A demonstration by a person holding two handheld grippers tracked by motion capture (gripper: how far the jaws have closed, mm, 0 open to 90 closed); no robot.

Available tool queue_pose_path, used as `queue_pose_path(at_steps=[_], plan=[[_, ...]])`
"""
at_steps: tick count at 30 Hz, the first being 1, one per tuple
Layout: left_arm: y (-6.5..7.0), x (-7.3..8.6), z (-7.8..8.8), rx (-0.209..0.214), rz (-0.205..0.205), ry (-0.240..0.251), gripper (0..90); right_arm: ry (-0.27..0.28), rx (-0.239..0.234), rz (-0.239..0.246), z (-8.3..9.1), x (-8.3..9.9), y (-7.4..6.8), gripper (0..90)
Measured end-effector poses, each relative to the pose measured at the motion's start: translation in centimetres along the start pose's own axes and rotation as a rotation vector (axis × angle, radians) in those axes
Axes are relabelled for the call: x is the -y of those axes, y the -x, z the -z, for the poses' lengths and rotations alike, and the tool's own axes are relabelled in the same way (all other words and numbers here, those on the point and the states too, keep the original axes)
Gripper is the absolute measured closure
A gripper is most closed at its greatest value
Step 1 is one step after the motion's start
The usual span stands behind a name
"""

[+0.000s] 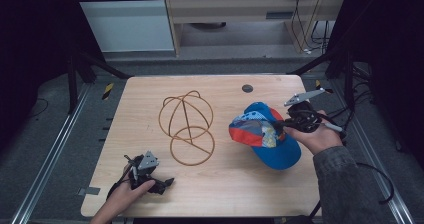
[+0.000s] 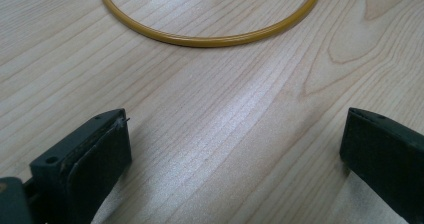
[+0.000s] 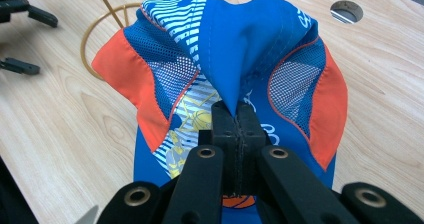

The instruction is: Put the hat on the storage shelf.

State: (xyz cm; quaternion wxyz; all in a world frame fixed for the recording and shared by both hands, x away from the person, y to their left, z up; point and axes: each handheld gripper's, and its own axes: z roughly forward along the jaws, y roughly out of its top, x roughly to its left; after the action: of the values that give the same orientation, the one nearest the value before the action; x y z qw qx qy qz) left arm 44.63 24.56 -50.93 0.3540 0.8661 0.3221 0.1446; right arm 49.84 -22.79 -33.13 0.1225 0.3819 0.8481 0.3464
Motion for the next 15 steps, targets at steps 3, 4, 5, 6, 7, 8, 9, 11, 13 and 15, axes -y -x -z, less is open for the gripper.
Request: queue_pose_path(at_steps=[3, 4, 5, 6, 7, 8, 9, 11, 13, 15], plan=[[0.0, 0.0, 0.0, 0.0, 0.0, 0.0, 0.0, 0.023, -0.013, -0.005, 0.2, -0.1, 0.2, 90.0], [0.0, 0.0, 0.0, 0.0, 0.0, 0.0, 0.0, 0.029, -0.017, -0.008, 0.4, -0.1, 0.3, 90.0], [0.0, 0.0, 0.0, 0.001, 0.0, 0.0, 0.0, 0.037, -0.018, -0.011, 0.5, -0.1, 0.4, 90.0], [0.0, 0.0, 0.0, 0.001, 0.0, 0.0, 0.0, 0.045, -0.016, -0.009, 0.7, -0.2, 0.4, 90.0], [0.0, 0.0, 0.0, 0.001, 0.001, 0.0, 0.0, 0.051, -0.014, -0.013, 0.9, -0.3, 0.4, 90.0], [0.0, 0.0, 0.0, 0.001, 0.0, 0.0, 0.0, 0.054, -0.011, 0.0, 1.1, -0.4, 0.5, 90.0], [0.0, 0.0, 0.0, 0.001, 0.001, 0.0, 0.0, 0.055, -0.007, -0.003, 1.3, -0.6, 0.5, 90.0], [0.0, 0.0, 0.0, 0.001, 0.001, 0.0, 0.0, 0.064, -0.002, 0.004, 1.8, -0.9, 0.5, 90.0], [0.0, 0.0, 0.0, 0.001, 0.001, 0.001, 0.0, 0.075, 0.004, 0.005, 2.3, -1.2, 0.5, 90.0], [0.0, 0.0, 0.0, 0.001, 0.001, 0.0, 0.0, 0.082, 0.01, 0.008, 2.6, -1.5, 0.3, 90.0]])
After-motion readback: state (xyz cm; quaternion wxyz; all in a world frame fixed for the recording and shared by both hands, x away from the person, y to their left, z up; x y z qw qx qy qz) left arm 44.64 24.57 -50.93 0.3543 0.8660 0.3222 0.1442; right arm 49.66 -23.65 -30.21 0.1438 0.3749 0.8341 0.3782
